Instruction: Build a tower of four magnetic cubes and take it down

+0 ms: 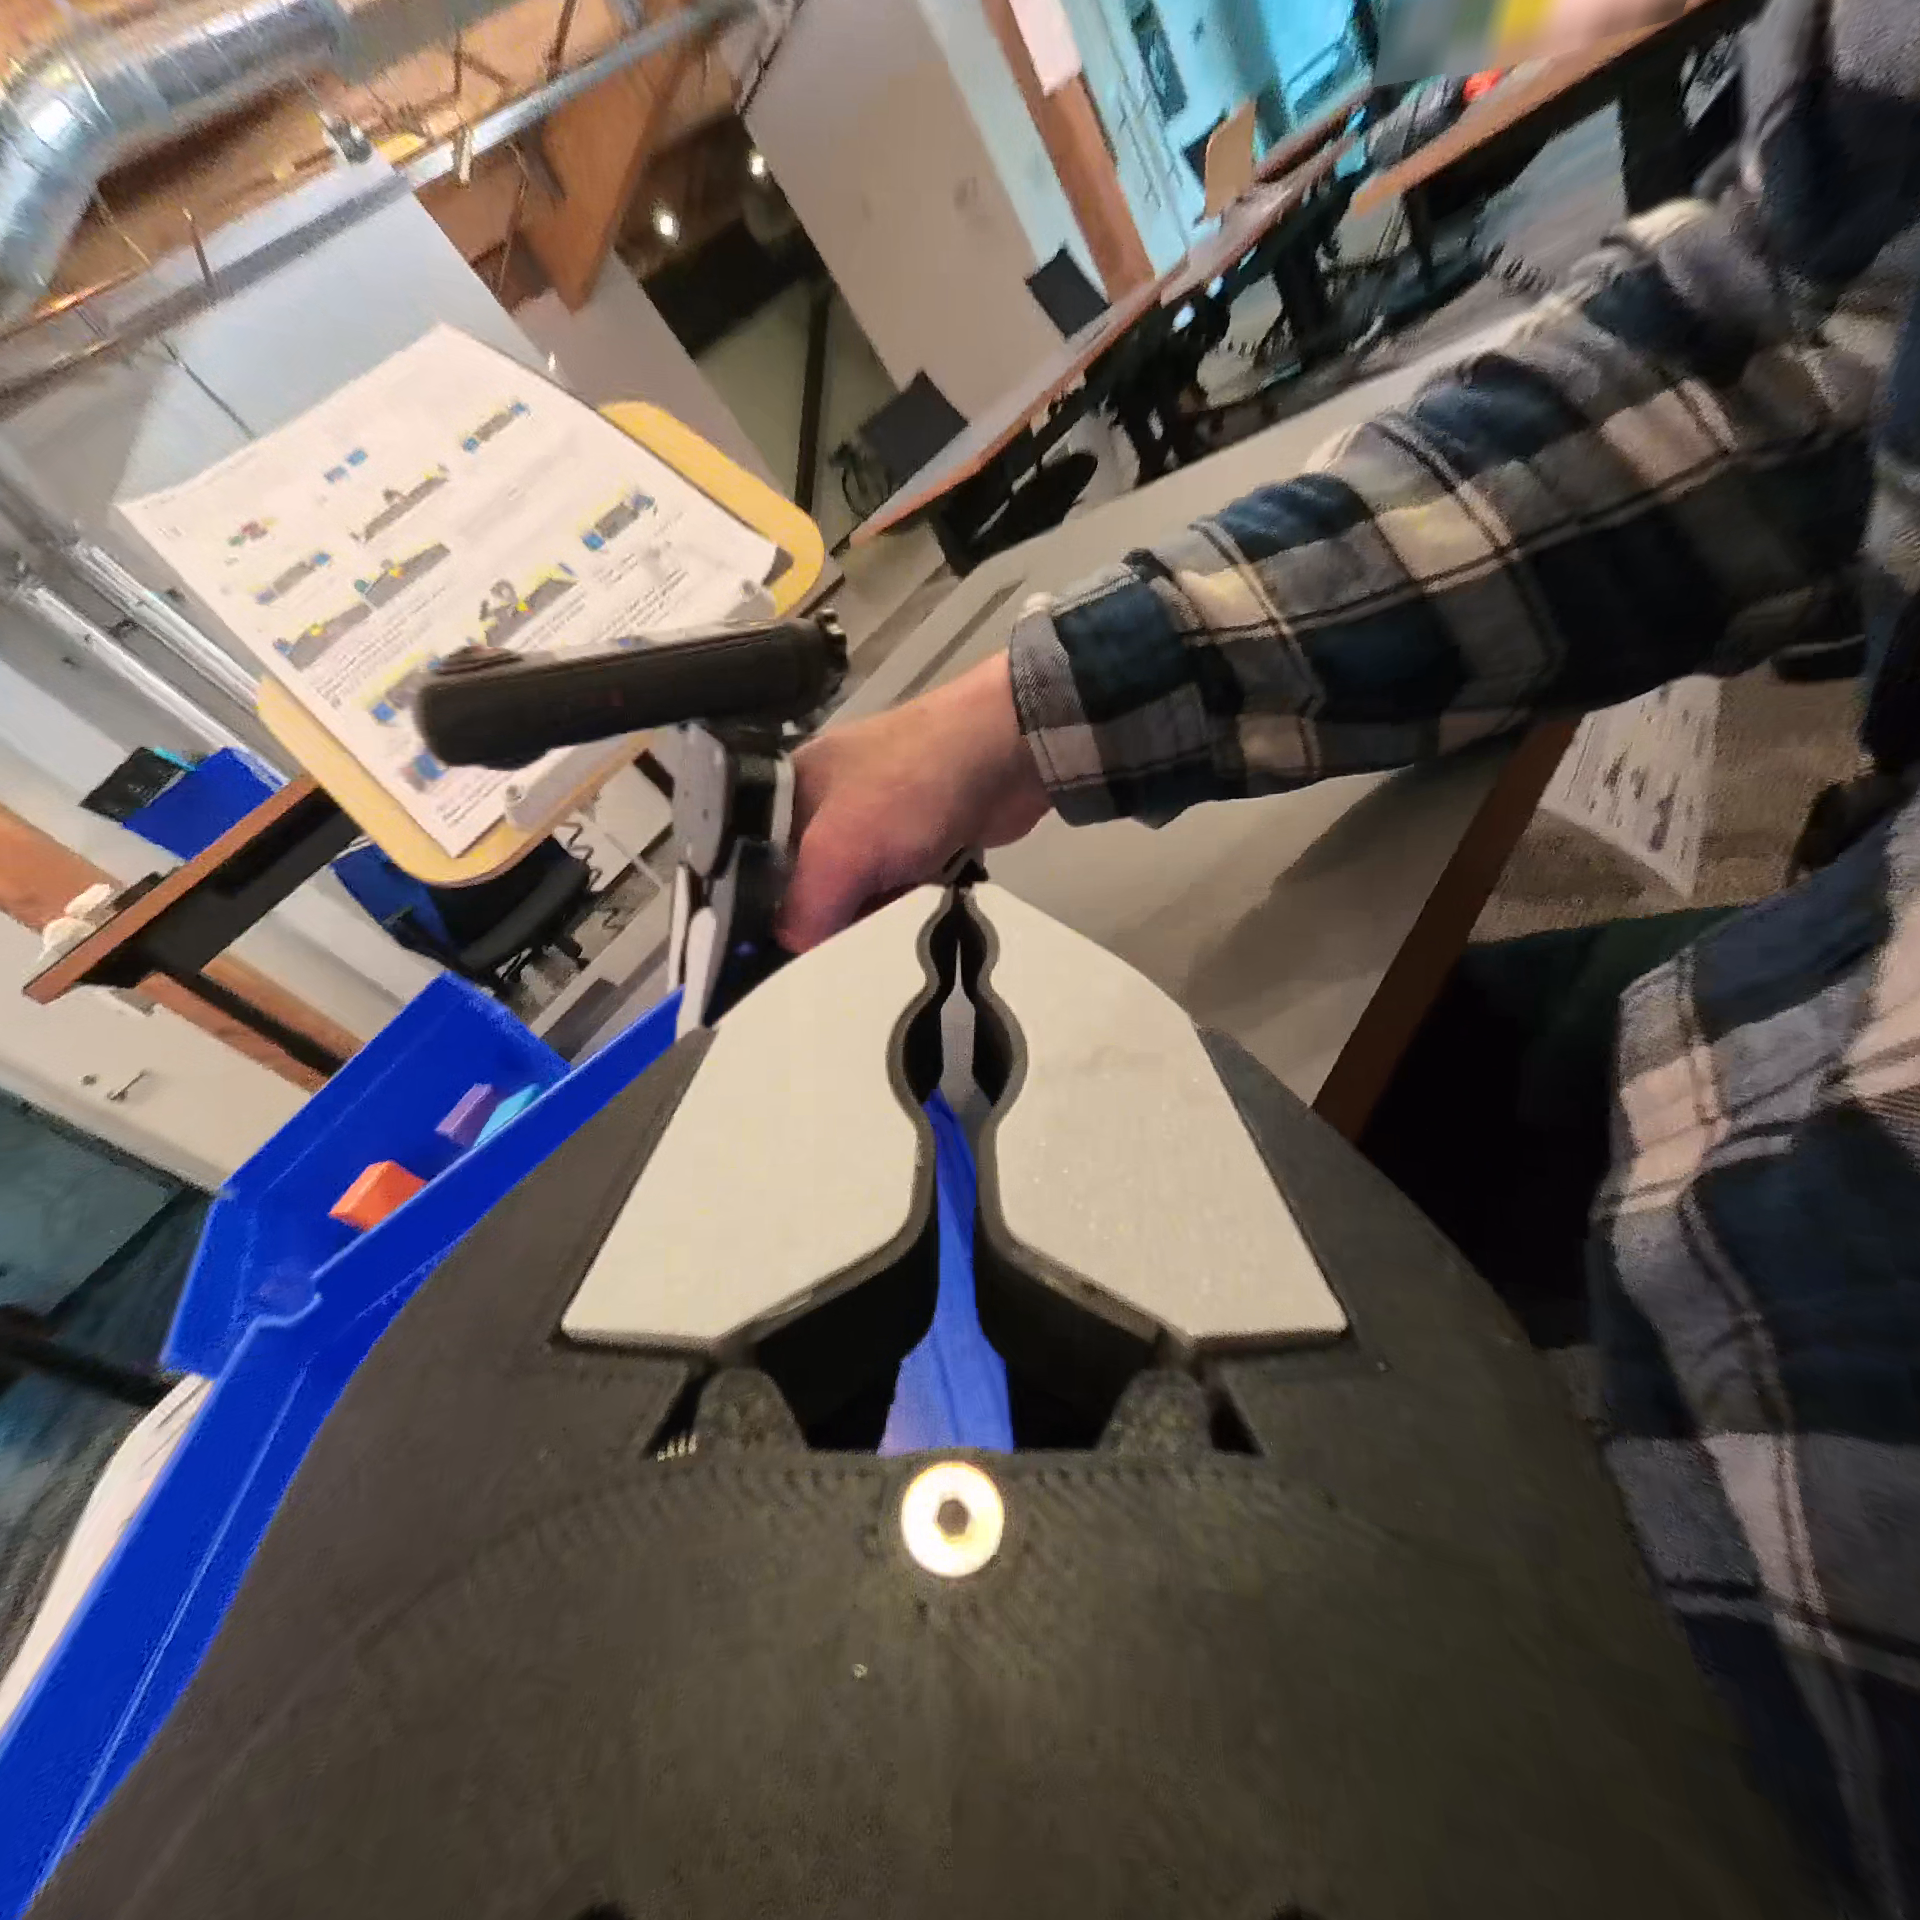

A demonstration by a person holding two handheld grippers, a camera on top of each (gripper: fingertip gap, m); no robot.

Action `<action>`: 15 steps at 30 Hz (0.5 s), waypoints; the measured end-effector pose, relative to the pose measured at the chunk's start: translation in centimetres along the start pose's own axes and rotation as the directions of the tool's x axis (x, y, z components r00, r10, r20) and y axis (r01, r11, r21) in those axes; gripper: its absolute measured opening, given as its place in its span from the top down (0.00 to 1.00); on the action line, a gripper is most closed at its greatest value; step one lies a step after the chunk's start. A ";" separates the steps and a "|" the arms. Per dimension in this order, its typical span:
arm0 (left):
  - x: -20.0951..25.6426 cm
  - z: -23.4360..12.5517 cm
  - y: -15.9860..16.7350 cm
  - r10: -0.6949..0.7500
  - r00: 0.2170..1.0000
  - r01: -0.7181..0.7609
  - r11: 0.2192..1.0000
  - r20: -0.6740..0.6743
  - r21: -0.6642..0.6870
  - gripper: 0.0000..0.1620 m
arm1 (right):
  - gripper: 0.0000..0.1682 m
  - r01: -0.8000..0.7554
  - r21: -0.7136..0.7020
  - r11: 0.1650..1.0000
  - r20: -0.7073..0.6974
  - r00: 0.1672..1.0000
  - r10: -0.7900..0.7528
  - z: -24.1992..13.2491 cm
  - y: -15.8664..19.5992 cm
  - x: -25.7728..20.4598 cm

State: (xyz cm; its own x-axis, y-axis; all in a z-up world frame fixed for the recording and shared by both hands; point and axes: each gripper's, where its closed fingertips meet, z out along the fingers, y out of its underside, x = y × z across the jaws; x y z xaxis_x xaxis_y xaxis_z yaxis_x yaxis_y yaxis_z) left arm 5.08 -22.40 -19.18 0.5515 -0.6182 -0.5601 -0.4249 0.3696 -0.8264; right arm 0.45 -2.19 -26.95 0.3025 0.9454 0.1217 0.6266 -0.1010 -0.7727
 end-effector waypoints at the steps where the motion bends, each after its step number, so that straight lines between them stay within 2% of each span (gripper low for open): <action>1: 0.1 -0.2 -0.5 -0.011 1.000 0.011 0.999 -0.008 0.037 1.00 | 0.95 0.001 -0.010 1.000 -0.002 1.000 -0.001 -0.8 0.7 0.3; 4: -0.1 -0.1 -0.3 -0.063 0.998 0.064 0.997 -0.008 0.044 1.00 | 0.95 0.005 -0.027 1.000 -0.005 1.000 -0.005 -3.4 3.0 1.1; 15: 0.4 2.1 3.7 -0.060 0.998 0.059 0.995 -0.002 -0.078 1.00 | 0.95 -0.078 -0.058 0.995 -0.040 0.996 0.075 -14.7 12.5 3.1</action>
State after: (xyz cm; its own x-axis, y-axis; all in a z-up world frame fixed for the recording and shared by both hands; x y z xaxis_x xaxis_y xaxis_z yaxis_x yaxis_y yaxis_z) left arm 5.22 -19.78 -22.59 0.5744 -0.6407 -0.5095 -0.4461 0.2769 -0.8511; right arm 19.75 -5.10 -27.05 0.3774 0.9218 0.0881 0.6417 -0.1917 -0.7426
